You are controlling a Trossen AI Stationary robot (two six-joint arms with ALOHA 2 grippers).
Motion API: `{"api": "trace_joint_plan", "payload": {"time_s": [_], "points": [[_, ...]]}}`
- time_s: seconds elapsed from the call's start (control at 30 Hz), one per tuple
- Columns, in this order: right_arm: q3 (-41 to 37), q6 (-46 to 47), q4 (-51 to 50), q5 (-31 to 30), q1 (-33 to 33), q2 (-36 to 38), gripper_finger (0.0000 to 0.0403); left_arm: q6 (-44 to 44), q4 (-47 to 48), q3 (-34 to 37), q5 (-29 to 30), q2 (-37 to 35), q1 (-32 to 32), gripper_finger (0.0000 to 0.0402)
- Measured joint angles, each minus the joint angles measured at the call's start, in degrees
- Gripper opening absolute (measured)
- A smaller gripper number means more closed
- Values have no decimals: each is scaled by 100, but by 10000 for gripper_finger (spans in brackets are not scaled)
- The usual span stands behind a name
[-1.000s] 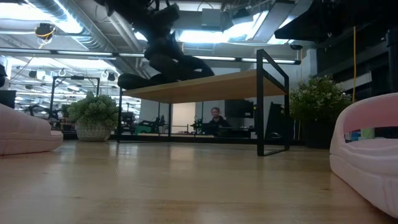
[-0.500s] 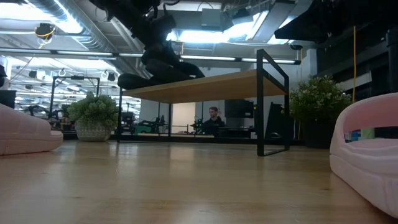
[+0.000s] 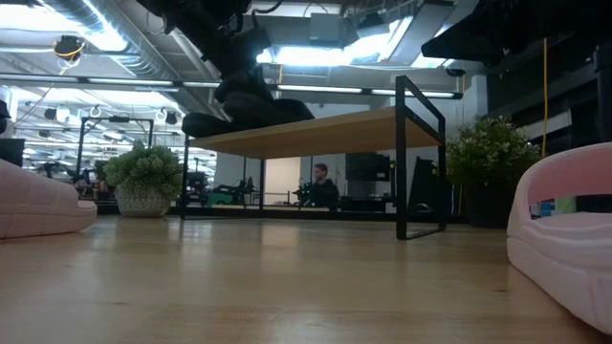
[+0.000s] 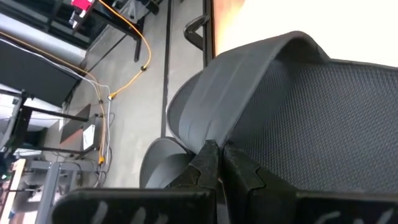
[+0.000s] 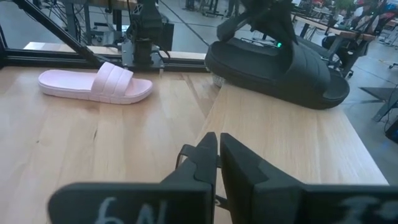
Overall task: Pick and place slides into the shelf
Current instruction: Put the black slide on the shelf
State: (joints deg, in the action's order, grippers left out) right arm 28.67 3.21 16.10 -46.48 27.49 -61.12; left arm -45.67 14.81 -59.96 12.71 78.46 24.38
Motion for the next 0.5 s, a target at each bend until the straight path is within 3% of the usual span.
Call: {"api": "trace_joint_plan", "payload": {"time_s": [0.5], "points": [[0, 87, -2, 0, 1, 0, 23, -11, 224, 0, 309, 0, -2, 10]]}}
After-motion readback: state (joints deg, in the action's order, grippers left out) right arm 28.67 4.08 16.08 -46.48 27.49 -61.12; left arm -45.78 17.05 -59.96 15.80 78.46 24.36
